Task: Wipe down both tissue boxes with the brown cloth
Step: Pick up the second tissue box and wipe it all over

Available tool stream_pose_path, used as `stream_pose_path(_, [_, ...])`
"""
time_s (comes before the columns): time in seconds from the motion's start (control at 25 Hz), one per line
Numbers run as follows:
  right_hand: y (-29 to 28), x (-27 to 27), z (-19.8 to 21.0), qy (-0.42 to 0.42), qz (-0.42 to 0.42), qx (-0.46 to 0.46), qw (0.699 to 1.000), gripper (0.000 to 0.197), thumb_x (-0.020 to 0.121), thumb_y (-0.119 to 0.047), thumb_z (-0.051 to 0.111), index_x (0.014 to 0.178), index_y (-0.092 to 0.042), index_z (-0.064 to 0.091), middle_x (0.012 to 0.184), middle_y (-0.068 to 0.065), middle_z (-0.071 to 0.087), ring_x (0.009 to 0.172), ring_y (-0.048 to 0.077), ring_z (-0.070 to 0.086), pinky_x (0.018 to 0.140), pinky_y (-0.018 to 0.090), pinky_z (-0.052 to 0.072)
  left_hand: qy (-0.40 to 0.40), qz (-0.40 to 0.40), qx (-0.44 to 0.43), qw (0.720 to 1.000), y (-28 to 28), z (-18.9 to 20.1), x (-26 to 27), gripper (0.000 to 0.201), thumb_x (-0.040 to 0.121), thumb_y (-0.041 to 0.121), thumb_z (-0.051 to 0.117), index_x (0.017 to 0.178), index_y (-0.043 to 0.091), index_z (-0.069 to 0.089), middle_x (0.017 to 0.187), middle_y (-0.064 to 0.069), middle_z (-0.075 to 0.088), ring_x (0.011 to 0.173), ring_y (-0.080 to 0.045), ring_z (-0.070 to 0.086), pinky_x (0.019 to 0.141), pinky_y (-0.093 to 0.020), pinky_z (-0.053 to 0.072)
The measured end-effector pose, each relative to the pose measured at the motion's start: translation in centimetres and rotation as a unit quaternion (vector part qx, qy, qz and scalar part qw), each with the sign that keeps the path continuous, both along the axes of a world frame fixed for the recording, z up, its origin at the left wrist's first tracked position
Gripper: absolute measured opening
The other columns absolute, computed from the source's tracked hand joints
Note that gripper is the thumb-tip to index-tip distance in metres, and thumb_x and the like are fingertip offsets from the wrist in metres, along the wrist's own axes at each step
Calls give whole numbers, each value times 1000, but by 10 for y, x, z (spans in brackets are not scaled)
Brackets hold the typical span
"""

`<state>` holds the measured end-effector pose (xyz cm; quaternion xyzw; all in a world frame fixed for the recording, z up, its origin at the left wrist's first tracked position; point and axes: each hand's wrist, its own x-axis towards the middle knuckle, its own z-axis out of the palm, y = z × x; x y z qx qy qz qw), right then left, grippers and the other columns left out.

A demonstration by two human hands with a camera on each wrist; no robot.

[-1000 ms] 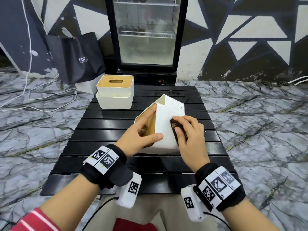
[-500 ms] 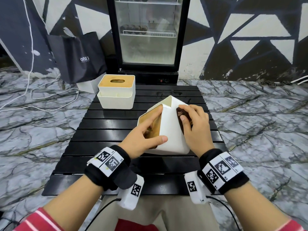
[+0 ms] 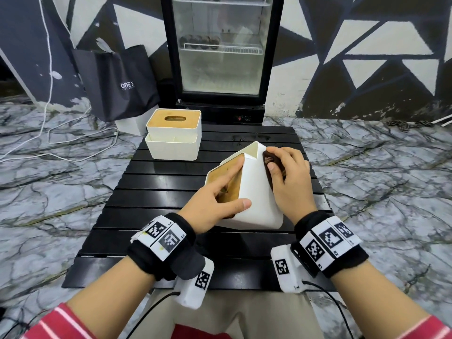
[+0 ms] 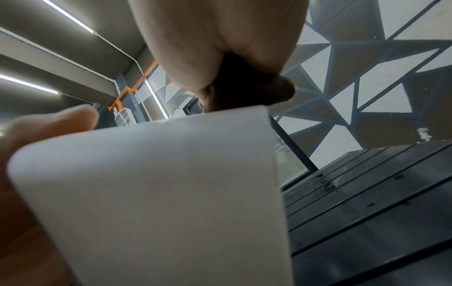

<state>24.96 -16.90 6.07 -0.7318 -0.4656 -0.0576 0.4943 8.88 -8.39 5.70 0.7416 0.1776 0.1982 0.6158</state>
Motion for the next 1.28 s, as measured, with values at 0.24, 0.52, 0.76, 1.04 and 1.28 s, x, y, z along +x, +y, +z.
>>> stream_pose_path(0.24, [-8,5,-3,-17,18,-4,1000,31,89,-14,46,118,-18,57,112,-4,48,104,24,42,87,14,26,3,-6,6,1000,0,2,0,76,75,25,70,135,55,34,133,17,49,88,4,53,68,-12,46])
stream_pose_path(0.52, [4,11,13,4,10,-20,1000,32,91,-10,46,121,-18,54,118,5,51,107,26,43,93,27,31,2,-13,17,1000,-6,4,3,74,82,12,70,134,52,35,127,33,45,88,11,53,66,-12,46])
stream_pose_path(0.76, [1,27,12,20,-14,-44,999,30,92,-11,45,120,-17,55,119,7,51,110,30,45,93,28,30,9,-19,26,999,-5,5,1,76,83,10,68,131,57,32,123,27,49,88,14,53,69,-11,46])
stream_pose_path(1.04, [6,23,14,-12,13,-49,999,30,93,-13,45,121,-18,53,119,6,51,107,27,44,90,24,28,7,-23,27,999,-4,6,-1,77,83,11,69,127,63,32,122,24,50,88,14,53,71,-12,47])
stream_pose_path(1.28, [10,24,9,-6,-7,-64,998,32,93,-12,43,123,-17,52,121,6,49,108,29,41,86,19,22,7,-16,16,1000,-1,7,-1,75,78,22,71,127,62,32,123,16,52,81,12,54,66,-12,46])
